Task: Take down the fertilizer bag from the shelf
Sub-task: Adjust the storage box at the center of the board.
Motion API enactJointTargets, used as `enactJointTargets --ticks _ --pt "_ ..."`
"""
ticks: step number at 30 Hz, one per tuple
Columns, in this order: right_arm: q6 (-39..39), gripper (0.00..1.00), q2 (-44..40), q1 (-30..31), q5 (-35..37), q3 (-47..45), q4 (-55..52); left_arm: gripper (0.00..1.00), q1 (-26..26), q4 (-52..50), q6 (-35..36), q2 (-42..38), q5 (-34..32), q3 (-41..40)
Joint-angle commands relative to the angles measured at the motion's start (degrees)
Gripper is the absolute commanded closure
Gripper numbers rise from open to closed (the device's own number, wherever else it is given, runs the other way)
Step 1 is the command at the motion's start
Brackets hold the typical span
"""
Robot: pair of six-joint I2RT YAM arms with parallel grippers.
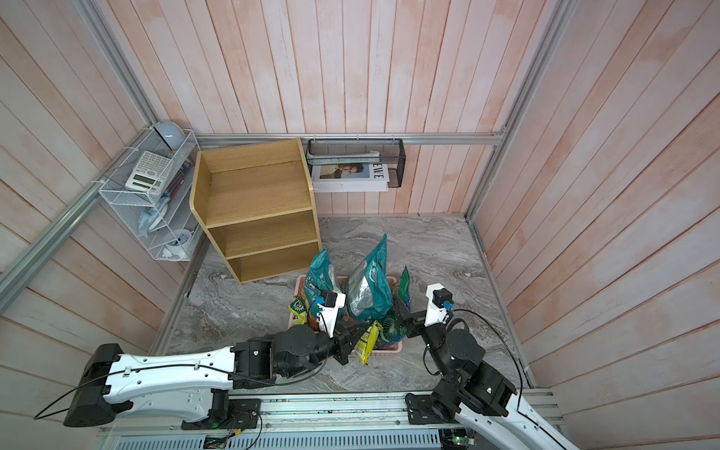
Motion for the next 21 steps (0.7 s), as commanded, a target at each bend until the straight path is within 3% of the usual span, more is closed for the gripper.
enactJointTargets --ticks 1,7,14,21 --pt "-0.20 0.02 -0.68 0.33 -0.11 -0.42 0.06 1.00 -0.63 -1.30 -4.53 2.24 1.11 -2.28" --pt "-0.11 0.02 -0.77 0.36 -0.09 -0.43 -0.07 1.00 -0.63 2.79 -7.42 4.78 1.89 -5.43" --pt "-0.13 0.02 -0.68 0.32 -0.07 -0.33 -0.22 1.00 -0.16 3.64 -8.63 13.22 5.01 -2.10" --pt "0.06 0.02 -1.34 0.32 -0.23 -0.42 -0.42 1.00 5.24 8.04 -10.51 20.97 8.28 -0.42"
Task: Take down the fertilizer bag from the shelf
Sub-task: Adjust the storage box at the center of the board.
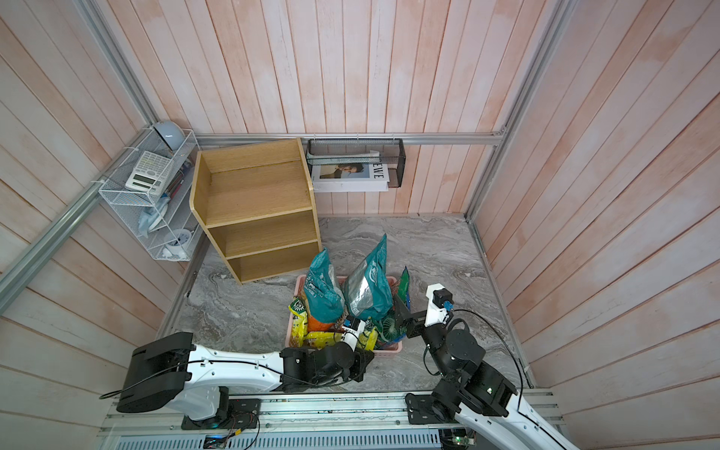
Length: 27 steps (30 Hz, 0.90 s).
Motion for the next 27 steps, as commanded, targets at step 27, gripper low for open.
enactJointTargets --ticks 27 --pt "-0.13 0.02 -0.97 0.28 -0.20 -0.66 0.05 1.00 13.07 -7.12 7.82 10.13 -5.30 5.38"
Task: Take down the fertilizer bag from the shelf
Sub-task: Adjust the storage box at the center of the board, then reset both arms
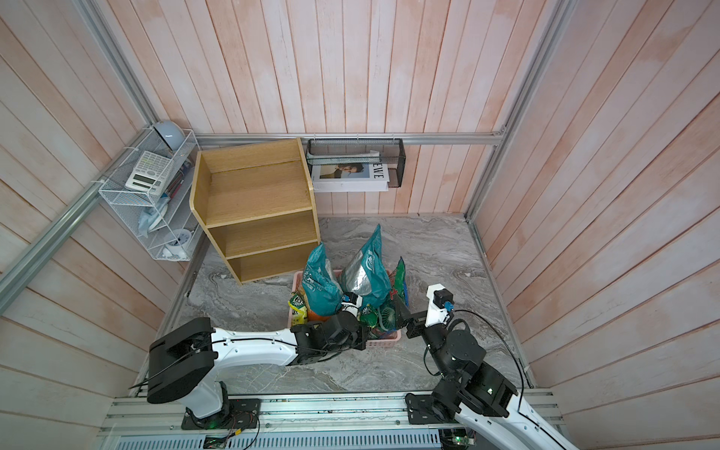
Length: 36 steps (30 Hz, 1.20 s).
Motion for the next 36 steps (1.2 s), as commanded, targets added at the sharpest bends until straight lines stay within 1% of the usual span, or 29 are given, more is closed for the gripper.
enactJointTargets --ticks 1,5,7,9,11,12,13,14,15,17,20,22,23,24,25,26,27,28,29,30,32,33,34,35,36 --pt "-0.13 0.02 -0.84 0.30 -0.20 -0.62 0.13 1.00 2.78 -4.53 2.79 4.15 -5.42 -1.26" --pt "-0.14 0.02 -0.88 0.34 -0.21 -0.61 0.11 1.00 2.67 -1.03 1.94 3.44 -1.78 -3.63" --pt "-0.14 0.02 -0.91 0.28 -0.25 -0.61 0.25 1.00 2.39 0.83 1.99 1.66 0.53 -4.84" --pt "-0.21 0.02 -0.79 0.33 -0.19 -0.70 0.51 0.98 1.57 -0.62 3.43 -1.09 1.23 -4.21" --pt "-0.35 0.02 -0.55 0.34 0.03 -0.68 0.77 0.66 -0.13 -5.00 6.14 -5.02 -0.66 -1.89" --pt "-0.55 0.02 -0.37 0.34 0.37 -0.54 1.03 0.38 -1.31 -7.70 7.72 -7.47 -3.26 -0.32" --pt "-0.79 0.02 0.07 0.34 0.74 -0.29 1.21 0.13 -2.74 -10.43 9.45 -10.09 -6.18 1.38" --pt "-0.98 0.02 0.51 0.32 1.33 0.10 1.44 0.00 -3.88 -12.16 10.96 -12.26 -8.56 2.53" --pt "-1.18 0.02 1.21 0.36 1.93 0.76 1.55 0.00 -4.84 -13.87 12.35 -14.86 -10.77 3.69" --pt "-1.60 0.02 2.59 0.34 3.70 2.64 1.48 0.00 -5.88 -15.67 14.05 -19.98 -12.97 4.98" --pt "-4.14 0.02 3.69 0.30 6.04 4.38 3.64 0.00 -6.36 -14.85 15.88 -28.58 -13.18 3.55" --pt "-7.61 0.02 3.86 0.28 11.91 3.69 9.57 0.00 -6.36 -13.51 18.40 -35.32 -15.86 1.29" --pt "-9.46 0.02 4.03 0.15 15.08 3.53 11.83 0.00 -6.36 -13.33 19.57 -38.29 -18.54 0.18" --pt "-11.56 0.02 4.20 0.03 19.41 3.47 14.51 0.00 -6.35 -12.83 21.28 -41.86 -22.86 -1.28" --pt "-13.76 0.02 4.34 -0.31 24.76 2.88 19.07 0.00 -6.27 -11.93 24.07 -45.55 -27.65 -3.02" --pt "-17.93 0.02 4.58 -0.91 28.43 1.45 24.38 0.00 -6.27 -10.44 27.50 -48.52 -32.37 -4.79" --pt "-23.15 0.02 5.03 -2.58 31.10 -0.70 32.70 0.00 -6.12 -7.73 32.98 -51.39 -38.52 -7.20" --pt "-26.30 0.02 5.94 -5.45 32.74 -3.25 38.71 0.00 -5.19 -4.38 37.56 -53.66 -46.23 -9.87" --pt "-27.26 0.02 7.11 -9.46 32.02 -5.20 41.26 0.00 -2.98 -1.43 41.00 -55.20 -50.94 -12.25" --pt "-23.81 0.02 9.18 -16.00 29.46 -6.85 40.38 0.00 1.51 0.39 43.27 -56.59 -52.31 -14.64" --pt "-7.42 0.02 13.97 -31.61 19.13 -6.97 27.15 0.00 13.57 -2.29 40.87 -58.94 -48.04 -18.05" --pt "2.91 0.02 17.03 -40.06 12.64 -6.82 20.50 0.00 20.00 -4.11 37.67 -59.70 -45.35 -19.79" --pt "9.97 0.03 20.28 -47.44 4.11 -7.76 17.78 0.00 25.97 -4.80 35.80 -60.87 -41.99 -21.88" --pt "11.78 0.03 23.19 -52.21 -2.18 -9.51 19.26 0.00 30.02 -3.88 35.19 -61.88 -39.56 -24.21" --pt "13.36 0.04 26.73 -55.52 -5.60 -12.15 23.42 0.00 34.60 -1.63 34.87 -63.07 -37.73 -27.32"
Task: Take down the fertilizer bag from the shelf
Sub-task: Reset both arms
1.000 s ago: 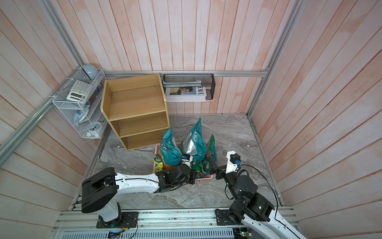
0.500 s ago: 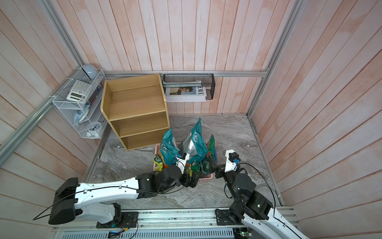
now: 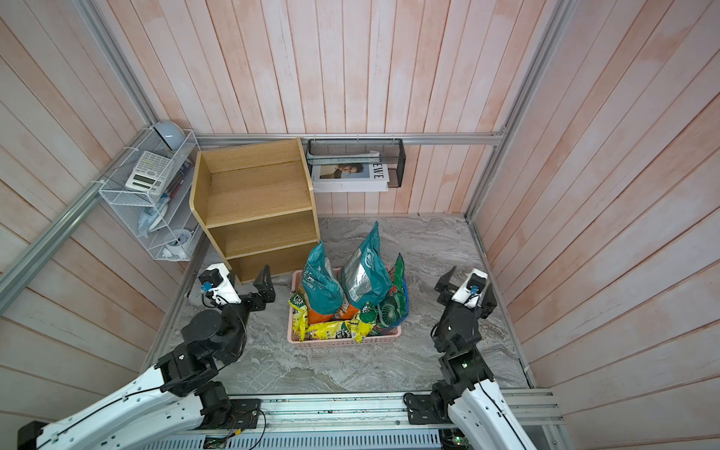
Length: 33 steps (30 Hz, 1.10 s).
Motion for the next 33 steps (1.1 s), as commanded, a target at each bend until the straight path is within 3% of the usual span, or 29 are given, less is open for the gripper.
enactJointTargets --ticks 1,2,4,6,9,11,13,17,21,25,28,31,33 --pt "15.92 0.06 8.60 -9.64 -16.27 -6.35 3.72 0.00 11.03 3.25 0.63 -3.53 3.88 -7.74" --pt "13.76 0.08 11.56 -9.16 -16.61 -7.21 7.87 0.00 13.20 6.62 1.81 -4.19 3.31 -11.07" --pt "7.95 0.09 16.93 -3.96 -9.30 -4.14 6.02 0.00 14.91 18.51 6.49 -2.64 -0.80 -18.83" --pt "1.59 0.06 24.77 0.92 -5.22 -1.27 5.23 0.00 17.62 33.92 6.40 4.23 -4.45 -26.55" --pt "-2.97 0.05 32.80 4.55 -4.66 2.33 7.33 0.00 24.01 47.89 -1.63 16.97 -5.34 -30.52" --pt "-2.04 0.04 33.49 6.65 -0.64 4.06 5.61 0.00 24.15 56.28 2.55 20.96 0.04 -31.62" --pt "-2.51 0.03 32.01 6.58 -3.75 0.98 11.91 0.00 24.15 56.53 6.88 23.04 1.58 -29.95" --pt "-0.20 0.02 32.46 3.82 -12.05 -6.94 31.27 0.00 24.50 44.95 9.97 25.64 -0.42 -22.69" --pt "-1.42 0.02 36.71 3.43 -12.06 -6.53 35.78 0.00 24.65 44.43 10.83 30.39 -0.13 -19.58" --pt "-6.31 0.03 39.80 3.34 -14.77 -4.47 34.80 0.00 30.21 34.36 5.44 31.26 8.38 -14.91" --pt "-2.64 0.03 46.48 2.20 -13.10 -1.03 35.82 0.00 33.24 47.87 2.78 34.71 18.17 -18.91" --pt "-6.52 0.02 54.29 2.33 -19.47 -1.69 46.46 0.00 34.24 57.97 4.39 40.01 15.21 -20.42" --pt "-9.33 0.02 55.00 4.52 -18.69 -2.10 48.62 0.00 36.60 67.53 5.05 47.88 18.85 -20.84"
